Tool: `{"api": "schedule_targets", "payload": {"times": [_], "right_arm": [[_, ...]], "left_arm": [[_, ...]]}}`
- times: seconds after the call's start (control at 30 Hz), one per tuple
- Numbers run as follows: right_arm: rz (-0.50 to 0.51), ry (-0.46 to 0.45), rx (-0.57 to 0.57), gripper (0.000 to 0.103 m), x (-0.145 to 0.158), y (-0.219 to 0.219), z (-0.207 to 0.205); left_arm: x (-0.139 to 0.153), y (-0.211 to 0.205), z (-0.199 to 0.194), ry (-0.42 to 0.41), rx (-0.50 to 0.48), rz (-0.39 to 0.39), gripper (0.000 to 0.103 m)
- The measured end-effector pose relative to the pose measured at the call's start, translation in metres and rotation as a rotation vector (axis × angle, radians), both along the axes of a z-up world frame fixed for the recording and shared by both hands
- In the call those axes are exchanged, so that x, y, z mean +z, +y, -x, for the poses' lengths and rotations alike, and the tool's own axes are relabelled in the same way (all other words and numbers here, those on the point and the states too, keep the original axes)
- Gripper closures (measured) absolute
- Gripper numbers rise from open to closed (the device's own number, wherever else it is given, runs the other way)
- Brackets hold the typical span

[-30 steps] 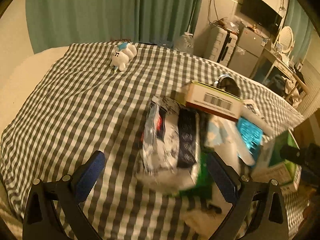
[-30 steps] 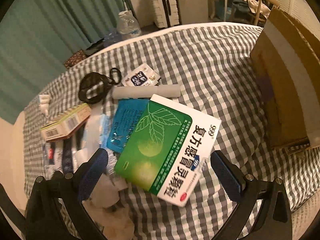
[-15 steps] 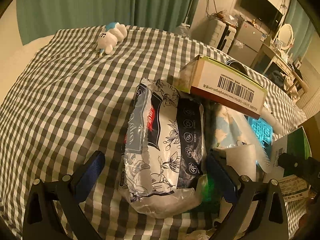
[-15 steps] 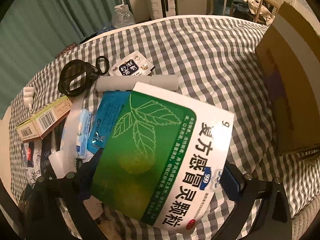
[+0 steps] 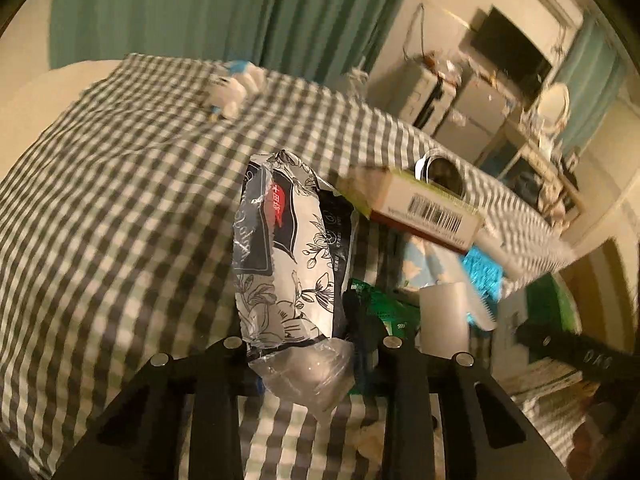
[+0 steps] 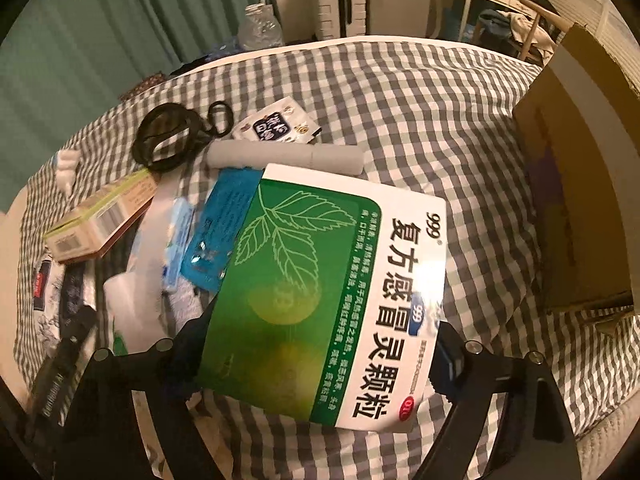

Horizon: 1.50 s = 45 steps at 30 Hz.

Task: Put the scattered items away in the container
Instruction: 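Grasp the wet-wipes pack with the left tool while the right tool grasps the green medicine box, then carry the wipes pack and green box to the cardboard box and release both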

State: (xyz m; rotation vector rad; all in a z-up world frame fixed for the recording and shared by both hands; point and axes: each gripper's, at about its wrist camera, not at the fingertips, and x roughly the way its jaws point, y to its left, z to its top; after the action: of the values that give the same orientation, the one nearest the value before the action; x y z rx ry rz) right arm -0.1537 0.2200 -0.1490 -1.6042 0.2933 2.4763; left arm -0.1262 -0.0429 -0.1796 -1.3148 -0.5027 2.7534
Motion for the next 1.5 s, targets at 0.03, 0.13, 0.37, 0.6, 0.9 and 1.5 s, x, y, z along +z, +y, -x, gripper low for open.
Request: {"api": "schedule_targets", "payload": {"times": [0.03, 0.13, 0.37, 0.6, 0.9, 1.5], "right_arm": [[-0.008, -0.001, 0.009, 0.019, 0.002, -0.001, -0.002], [-0.035, 0.016, 0.045, 0.021, 0.017, -0.006, -0.011], [-0.037, 0.064, 0.118, 0.023, 0.069, -0.012, -0.042], [-0.14, 0.165, 0.213, 0.024, 0.147, 0.001, -0.093], [-0.194, 0.34, 0.168, 0.023, 0.242, 0.06, -0.141], [-0.108, 0.312, -0.199, 0.023, 0.215, 0.264, -0.118]], "left_arm": [[0.005, -0.005, -0.005, 0.014, 0.011, -0.02, 0.073], [0.025, -0.013, -0.024, 0.046, 0.039, -0.023, 0.073], [0.061, -0.007, -0.061, 0.055, 0.011, 0.042, 0.073], [0.123, 0.028, -0.087, 0.092, -0.057, 0.057, 0.073], [0.21, 0.105, -0.105, 0.184, -0.154, 0.101, 0.073], [0.194, 0.38, -0.055, 0.139, -0.599, 0.05, 0.073]]}}
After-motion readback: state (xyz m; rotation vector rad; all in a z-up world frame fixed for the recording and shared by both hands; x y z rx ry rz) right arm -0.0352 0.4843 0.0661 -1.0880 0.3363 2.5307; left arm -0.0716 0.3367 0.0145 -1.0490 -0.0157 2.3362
